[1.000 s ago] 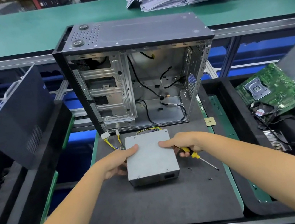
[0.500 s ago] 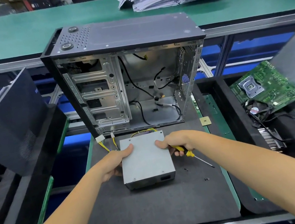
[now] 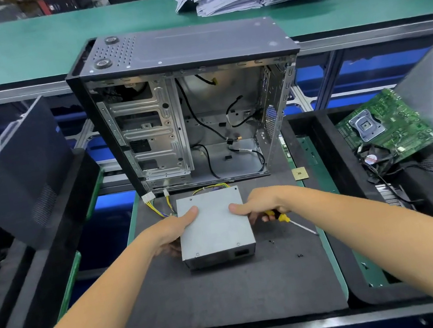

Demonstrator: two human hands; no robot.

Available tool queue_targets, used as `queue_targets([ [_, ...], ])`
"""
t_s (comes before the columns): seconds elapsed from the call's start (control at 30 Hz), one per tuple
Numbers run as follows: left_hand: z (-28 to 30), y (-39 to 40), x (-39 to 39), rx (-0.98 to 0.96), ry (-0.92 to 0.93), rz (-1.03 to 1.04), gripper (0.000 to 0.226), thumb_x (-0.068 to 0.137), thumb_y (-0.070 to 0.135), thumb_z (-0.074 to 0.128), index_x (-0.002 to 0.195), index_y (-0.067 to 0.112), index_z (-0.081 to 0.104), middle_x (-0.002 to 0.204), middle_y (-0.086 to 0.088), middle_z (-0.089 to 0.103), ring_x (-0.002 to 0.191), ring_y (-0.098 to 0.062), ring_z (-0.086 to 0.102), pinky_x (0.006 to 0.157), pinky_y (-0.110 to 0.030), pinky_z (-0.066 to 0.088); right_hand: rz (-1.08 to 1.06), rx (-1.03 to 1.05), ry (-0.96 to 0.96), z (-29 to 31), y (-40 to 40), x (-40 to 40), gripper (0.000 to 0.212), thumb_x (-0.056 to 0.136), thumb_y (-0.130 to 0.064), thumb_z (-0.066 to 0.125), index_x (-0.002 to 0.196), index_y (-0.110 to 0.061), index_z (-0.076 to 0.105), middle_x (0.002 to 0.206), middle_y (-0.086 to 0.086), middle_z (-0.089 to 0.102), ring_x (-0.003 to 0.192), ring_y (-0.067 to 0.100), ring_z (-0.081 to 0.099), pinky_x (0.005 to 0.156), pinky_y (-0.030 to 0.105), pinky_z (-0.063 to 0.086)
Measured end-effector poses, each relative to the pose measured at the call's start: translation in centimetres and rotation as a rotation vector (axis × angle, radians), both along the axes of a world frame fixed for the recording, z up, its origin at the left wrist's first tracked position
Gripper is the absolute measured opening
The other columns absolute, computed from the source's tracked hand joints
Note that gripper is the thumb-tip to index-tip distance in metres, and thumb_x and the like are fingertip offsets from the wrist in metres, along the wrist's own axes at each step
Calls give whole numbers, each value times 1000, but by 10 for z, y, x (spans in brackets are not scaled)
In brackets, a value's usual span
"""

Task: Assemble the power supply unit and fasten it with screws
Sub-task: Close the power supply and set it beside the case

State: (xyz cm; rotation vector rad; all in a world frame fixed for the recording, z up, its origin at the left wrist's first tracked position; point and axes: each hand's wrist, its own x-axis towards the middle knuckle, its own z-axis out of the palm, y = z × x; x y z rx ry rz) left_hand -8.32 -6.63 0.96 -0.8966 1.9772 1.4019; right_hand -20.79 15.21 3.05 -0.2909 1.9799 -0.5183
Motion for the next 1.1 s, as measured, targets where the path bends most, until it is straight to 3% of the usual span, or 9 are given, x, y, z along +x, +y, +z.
queue_targets([
  [0.13, -4, -1, 1, -44, 7, 7, 70, 85, 75, 44, 116, 16, 65, 112, -5, 71, 101, -28, 68, 91, -37, 54, -73, -134, 123, 13, 12, -11, 10, 92, -16, 54, 90, -9, 46, 78, 11, 48, 53, 16, 36, 47, 24, 28],
  [0.2, -8, 0, 4, -16, 25, 12, 68, 82, 77, 44, 115, 22, 66, 111, 0, 72, 99, -23, 69, 95, -39, 52, -65, -103, 221, 15, 17, -14, 19, 88, -1, 41, 106, -9, 38, 80, 10, 40, 57, 17, 34, 48, 25, 25],
  [0.4, -7, -1, 5, 3, 19, 4, 69, 79, 82, 43, 112, 26, 67, 107, 5, 74, 98, -19, 70, 96, -38, 52, 194, 46, 608, -11, 15, -9, 38, 88, 5, 44, 125, -4, 40, 126, 16, 39, 89, 30, 52, 69, 31, 36],
  [0.5, -5, 0, 5, 0, 3, -3, 68, 81, 81, 42, 113, 26, 66, 109, 6, 72, 101, -19, 68, 102, -40, 47, 305, 111, 662, -27, 16, -8, 40, 91, -2, 48, 130, -6, 41, 130, 16, 37, 112, 36, 48, 88, 40, 44],
  [0.6, -4, 1, 4, 22, 24, -13, 64, 85, 76, 40, 118, 27, 64, 109, 11, 71, 104, -14, 65, 107, -37, 41, 202, 23, 739, -25, 6, -5, 20, 93, -10, 45, 111, -5, 52, 112, 13, 46, 102, 31, 47, 83, 37, 43],
  [0.7, -6, 1, 4, 72, 35, 14, 59, 86, 74, 40, 115, 28, 63, 108, 16, 69, 107, -11, 62, 109, -35, 37, -119, -175, 453, -13, -15, 4, 42, 99, -42, 38, 75, -9, 50, 79, 8, 54, 79, 27, 54, 65, 31, 43],
  [0.8, -9, 4, 5, 138, 74, 66, 58, 85, 72, 46, 112, 25, 66, 111, 11, 72, 104, -8, 65, 97, -29, 45, -322, -225, 5, -13, -30, 13, 50, 91, -59, 49, 106, -13, 60, 97, 7, 66, 86, 27, 63, 83, 37, 55],
  [0.87, -12, 6, 4, 182, 109, 124, 54, 85, 68, 52, 111, 24, 67, 106, 10, 74, 97, -6, 69, 85, -25, 49, -346, -214, -45, -16, -32, 11, 49, 89, -52, 60, 116, -11, 57, 101, 8, 67, 84, 27, 63, 79, 38, 56],
  [1.1, -20, 11, -3, 416, 189, 269, 44, 84, 50, 68, 116, 19, 67, 110, -1, 73, 101, -19, 70, 90, -36, 53, -448, -231, -81, -24, -33, 4, 28, 88, -38, 65, 102, -14, 58, 105, 12, 69, 84, 30, 67, 74, 48, 58],
])
